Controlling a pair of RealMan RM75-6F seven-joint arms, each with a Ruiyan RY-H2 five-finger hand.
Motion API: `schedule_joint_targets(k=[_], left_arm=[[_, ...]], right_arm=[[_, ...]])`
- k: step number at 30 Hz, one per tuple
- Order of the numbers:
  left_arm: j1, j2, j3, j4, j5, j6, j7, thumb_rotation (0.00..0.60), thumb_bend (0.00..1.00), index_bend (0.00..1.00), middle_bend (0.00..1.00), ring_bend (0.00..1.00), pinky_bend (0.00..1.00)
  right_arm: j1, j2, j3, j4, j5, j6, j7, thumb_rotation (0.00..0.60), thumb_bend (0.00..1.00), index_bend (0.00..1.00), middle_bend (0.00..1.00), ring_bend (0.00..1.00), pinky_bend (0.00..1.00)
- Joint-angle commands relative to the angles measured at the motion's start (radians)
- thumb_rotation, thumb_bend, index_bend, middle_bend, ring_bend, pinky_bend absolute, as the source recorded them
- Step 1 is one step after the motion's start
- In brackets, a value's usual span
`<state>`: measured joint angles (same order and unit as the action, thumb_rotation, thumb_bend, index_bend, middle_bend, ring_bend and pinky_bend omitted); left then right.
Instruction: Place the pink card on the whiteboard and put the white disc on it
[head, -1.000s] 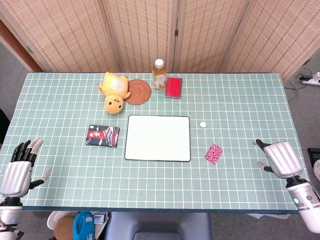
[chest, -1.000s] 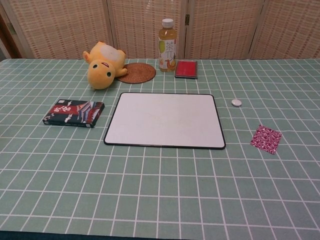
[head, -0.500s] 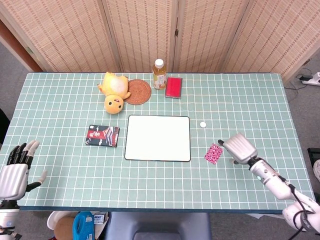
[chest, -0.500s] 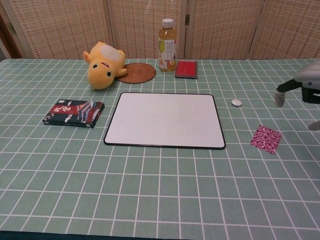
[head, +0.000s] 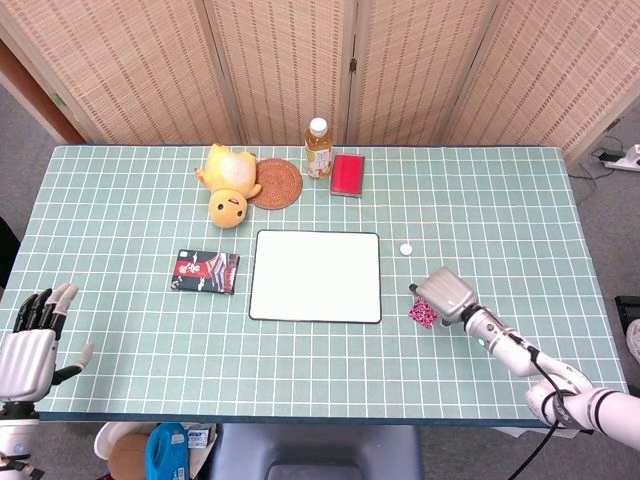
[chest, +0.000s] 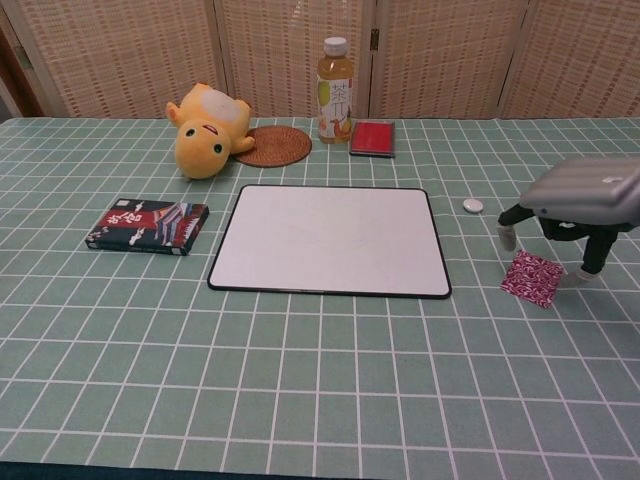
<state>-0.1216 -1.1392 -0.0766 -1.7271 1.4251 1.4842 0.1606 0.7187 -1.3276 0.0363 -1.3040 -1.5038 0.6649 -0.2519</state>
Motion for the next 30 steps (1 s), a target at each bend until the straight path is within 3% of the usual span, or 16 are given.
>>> schedule_joint_targets(k=[1,30], left_arm=[[0.002,-0.002,0.001,0.004,-0.005,-0.001,-0.002,0.6,0.32,0.0,0.0,0.0,0.0],[0.006,-0.01,-0.001,0.017,-0.019,-0.012,-0.006,0.6,0.32,0.0,0.0,0.0,0.0]], right_arm=[[0.009,-0.01,-0.008,0.012,0.003,-0.009,0.004,0.6,0.15,0.33,0.94,1.0,1.0],[0.038,-0.079,-0.061,0.127,0.01,0.0,0.008,0.6,0.15,0.33,0.94,1.0,1.0]])
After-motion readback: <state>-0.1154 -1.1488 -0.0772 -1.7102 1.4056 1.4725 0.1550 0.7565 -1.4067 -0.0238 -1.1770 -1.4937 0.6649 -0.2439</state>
